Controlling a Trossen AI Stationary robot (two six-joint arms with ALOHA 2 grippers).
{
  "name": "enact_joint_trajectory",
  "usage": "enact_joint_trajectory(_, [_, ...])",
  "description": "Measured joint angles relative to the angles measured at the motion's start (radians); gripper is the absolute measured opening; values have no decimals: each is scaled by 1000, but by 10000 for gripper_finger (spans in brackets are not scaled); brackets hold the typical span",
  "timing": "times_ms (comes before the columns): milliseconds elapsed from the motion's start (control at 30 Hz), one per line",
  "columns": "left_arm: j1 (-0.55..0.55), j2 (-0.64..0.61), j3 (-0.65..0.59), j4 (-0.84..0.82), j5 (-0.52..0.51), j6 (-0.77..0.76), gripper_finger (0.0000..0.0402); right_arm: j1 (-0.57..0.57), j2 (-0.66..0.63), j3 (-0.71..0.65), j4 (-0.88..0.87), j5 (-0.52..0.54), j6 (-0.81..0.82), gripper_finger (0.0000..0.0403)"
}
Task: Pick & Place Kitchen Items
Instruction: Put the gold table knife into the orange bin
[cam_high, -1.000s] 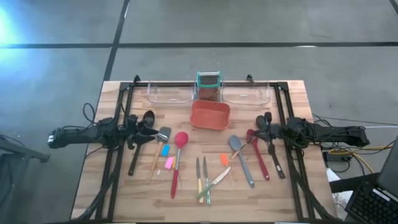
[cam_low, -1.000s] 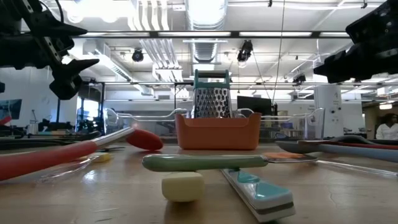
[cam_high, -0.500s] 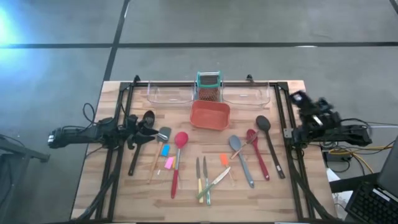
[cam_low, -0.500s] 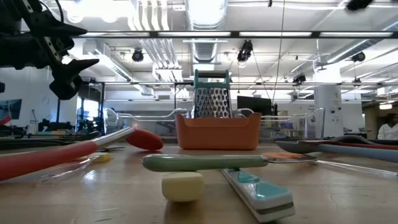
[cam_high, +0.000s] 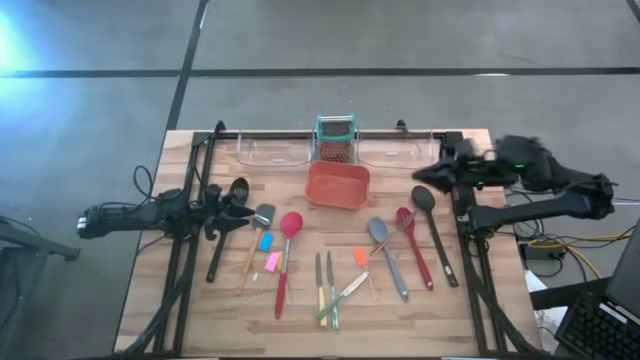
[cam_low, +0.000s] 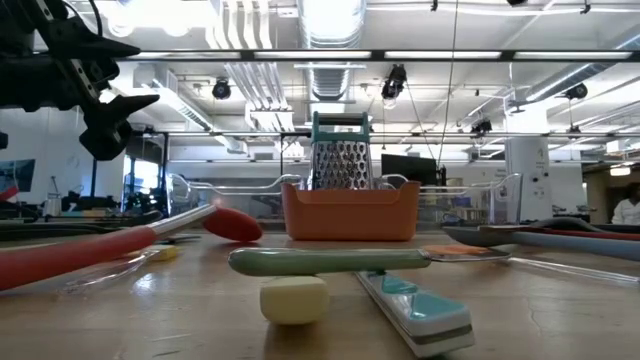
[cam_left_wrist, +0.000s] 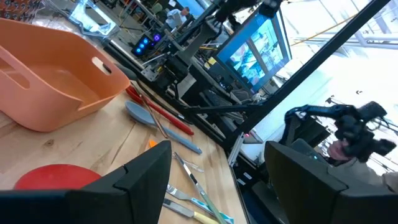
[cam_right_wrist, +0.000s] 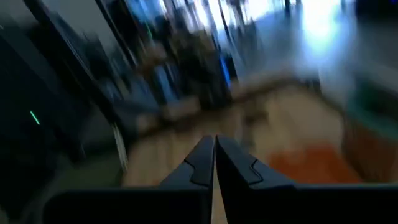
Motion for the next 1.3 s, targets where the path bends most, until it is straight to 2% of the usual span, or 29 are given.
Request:
enact_joint_trajectory(167, [0,0,0,0,0,0,264,1,181,165,-497,-7,9,13])
enact_joint_trajectory(300, [0,0,0,0,0,0,264,16,281,201,-638,-39,-119,13])
enact_joint_trajectory(433, [1,0,0,-1,0,0,264,29,362,184,-676,-81,-289,13])
enact_joint_trajectory(667, [1,0,0,-1,0,0,264,38,488,148,-673,-85,-418,13])
enact_joint_trajectory(967, [0,0,0,-1,0,0,264,37,611,137,-628,-82,-483,16])
enact_joint_trajectory(1100, [0,0,0,-1,0,0,264,37,669,129,-627,-83,-491,47])
enact_joint_trajectory(1300, [0,0,0,-1,0,0,264,37,721,46,-537,-85,-520,128])
